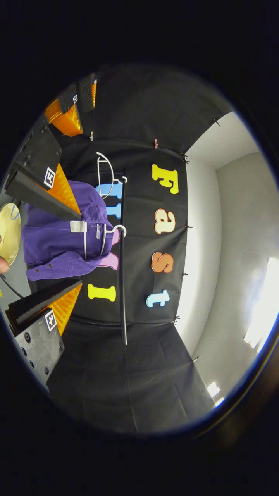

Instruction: Grasp the clothes on the hanger with both hands and then place them into the laundry hamper below.

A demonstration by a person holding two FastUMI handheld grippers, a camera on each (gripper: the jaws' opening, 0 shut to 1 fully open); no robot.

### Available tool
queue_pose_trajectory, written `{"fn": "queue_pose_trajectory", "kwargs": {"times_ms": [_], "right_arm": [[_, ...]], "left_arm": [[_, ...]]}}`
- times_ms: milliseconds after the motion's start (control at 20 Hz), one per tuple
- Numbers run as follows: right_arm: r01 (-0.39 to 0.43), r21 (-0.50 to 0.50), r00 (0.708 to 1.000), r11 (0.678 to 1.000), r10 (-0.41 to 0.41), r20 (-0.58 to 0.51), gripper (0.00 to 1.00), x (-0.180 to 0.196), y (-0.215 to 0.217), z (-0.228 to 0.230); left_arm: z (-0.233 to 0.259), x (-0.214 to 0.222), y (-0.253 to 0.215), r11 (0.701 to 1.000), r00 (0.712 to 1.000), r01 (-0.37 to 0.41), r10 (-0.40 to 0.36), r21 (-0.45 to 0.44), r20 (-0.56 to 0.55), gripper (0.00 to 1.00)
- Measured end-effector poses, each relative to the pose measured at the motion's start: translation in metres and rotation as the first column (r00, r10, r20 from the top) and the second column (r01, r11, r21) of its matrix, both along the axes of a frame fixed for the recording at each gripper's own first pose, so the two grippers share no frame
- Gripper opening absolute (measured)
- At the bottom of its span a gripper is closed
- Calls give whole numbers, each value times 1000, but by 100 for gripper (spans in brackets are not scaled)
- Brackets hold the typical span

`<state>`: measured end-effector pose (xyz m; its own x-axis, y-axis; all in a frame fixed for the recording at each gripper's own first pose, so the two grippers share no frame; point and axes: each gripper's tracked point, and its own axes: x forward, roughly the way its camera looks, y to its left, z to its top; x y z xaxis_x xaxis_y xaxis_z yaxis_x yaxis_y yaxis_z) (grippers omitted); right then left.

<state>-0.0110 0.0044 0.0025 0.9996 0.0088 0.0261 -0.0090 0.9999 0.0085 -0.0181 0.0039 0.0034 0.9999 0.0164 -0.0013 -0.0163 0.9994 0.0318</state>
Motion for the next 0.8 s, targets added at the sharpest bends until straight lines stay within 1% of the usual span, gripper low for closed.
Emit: {"fn": "queue_pose_trajectory", "kwargs": {"times_ms": [50,100,150,300,450,550,800], "right_arm": [[0,6,1000,1000,0,-5,99,3,0,-3],[-1,8,1000,1000,1,-11,97,8,0,-7],[-2,3,1000,1000,2,-22,99,14,1,-11],[-15,-18,999,1000,14,-43,97,26,6,-16],[-26,-20,999,999,25,-40,97,35,13,-13],[-32,-32,999,999,31,-43,97,42,14,-14],[-38,-45,998,998,36,-46,97,70,8,-19]], "left_arm": [[0,1,0,1000,1000,-4,4,3,-4,94],[-1,3,1,1000,1000,-8,8,3,-7,95],[-3,6,2,1000,1000,-16,16,-1,-8,94],[-1,11,7,999,999,-31,31,-12,-6,94],[-6,14,7,999,999,-26,25,-23,-26,94],[-4,20,5,1000,999,-22,21,-16,-25,94],[-8,42,-2,999,999,-27,26,-25,-44,94]]}}
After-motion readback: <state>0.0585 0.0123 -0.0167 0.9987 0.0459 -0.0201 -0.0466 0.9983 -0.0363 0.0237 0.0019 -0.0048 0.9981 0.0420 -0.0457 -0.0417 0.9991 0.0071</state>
